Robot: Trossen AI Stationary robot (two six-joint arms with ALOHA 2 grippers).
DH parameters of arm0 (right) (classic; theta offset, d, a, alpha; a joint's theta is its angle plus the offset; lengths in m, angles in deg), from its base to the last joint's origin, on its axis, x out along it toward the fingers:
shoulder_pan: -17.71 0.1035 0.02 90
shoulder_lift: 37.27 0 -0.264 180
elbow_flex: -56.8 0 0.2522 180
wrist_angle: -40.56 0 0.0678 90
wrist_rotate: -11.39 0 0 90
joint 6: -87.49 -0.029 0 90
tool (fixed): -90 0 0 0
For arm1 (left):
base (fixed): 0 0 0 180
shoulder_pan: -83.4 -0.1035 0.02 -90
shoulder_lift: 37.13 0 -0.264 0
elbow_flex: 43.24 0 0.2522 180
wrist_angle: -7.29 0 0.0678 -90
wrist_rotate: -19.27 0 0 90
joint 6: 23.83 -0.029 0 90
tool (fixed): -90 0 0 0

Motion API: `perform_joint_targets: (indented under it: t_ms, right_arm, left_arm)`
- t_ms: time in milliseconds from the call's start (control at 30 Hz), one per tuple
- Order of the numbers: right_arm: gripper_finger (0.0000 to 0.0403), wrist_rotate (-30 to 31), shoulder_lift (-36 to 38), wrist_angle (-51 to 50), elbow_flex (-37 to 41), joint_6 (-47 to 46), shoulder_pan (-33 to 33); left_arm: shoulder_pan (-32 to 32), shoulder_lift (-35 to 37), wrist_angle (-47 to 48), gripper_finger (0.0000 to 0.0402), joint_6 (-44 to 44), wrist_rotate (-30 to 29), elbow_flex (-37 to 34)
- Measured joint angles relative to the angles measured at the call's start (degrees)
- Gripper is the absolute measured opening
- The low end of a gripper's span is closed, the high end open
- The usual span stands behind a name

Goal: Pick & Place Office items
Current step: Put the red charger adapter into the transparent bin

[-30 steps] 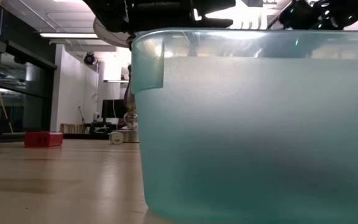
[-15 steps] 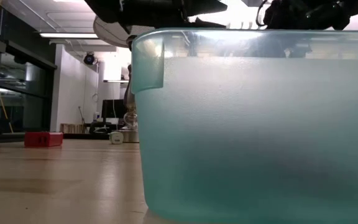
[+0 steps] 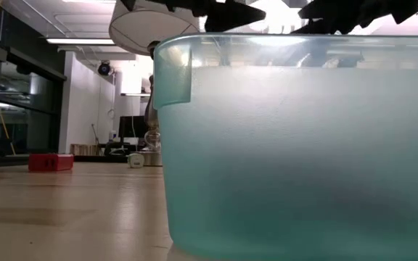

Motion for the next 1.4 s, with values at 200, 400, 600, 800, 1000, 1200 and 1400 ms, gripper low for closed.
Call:
perform_joint_targets:
  t_ms: [200, 400, 600, 800, 1000, 1200, 1400]
  right_arm:
    - [0.0220, 3.4, -3.4, 0.7, 0.0, -0.3, 4.2]
    - [0.0220, 3.9, -7.3, 5.1, 0.0, -1.3, 6.2]
    - [0.0220, 3.6, -8.8, 7.1, 0.0, -1.4, 6.6]
    - [0.0220, 3.5, -8.8, 7.0, 0.0, -1.4, 6.5]
    - [0.0220, 3.4, -8.8, 7.0, 0.0, -1.4, 6.5]
    - [0.0220, 3.5, -8.8, 7.0, 0.0, -1.4, 6.5]
    - [0.0220, 3.5, -8.8, 7.0, 0.0, -1.4, 6.5]
  left_arm:
    - [0.6, 1.4, 5.4, 0.0278, 4.2, -0.9, 0.0]
    - [2.9, 2.0, 7.2, 0.0278, 4.8, -5.7, 0.0]
    - [4.9, 2.7, 7.1, 0.0278, 3.5, -9.4, 0.0]
    - [5.1, 2.8, 7.2, 0.0278, 4.0, -9.5, 0.0]
    - [5.5, 2.8, 7.0, 0.0278, 4.1, -9.6, 0.0]
    - [6.0, 2.8, 7.1, 0.0278, 5.3, -9.6, 0.0]
    - [7.7, 2.8, 8.2, 0.0278, 7.7, -12.0, 0.0]
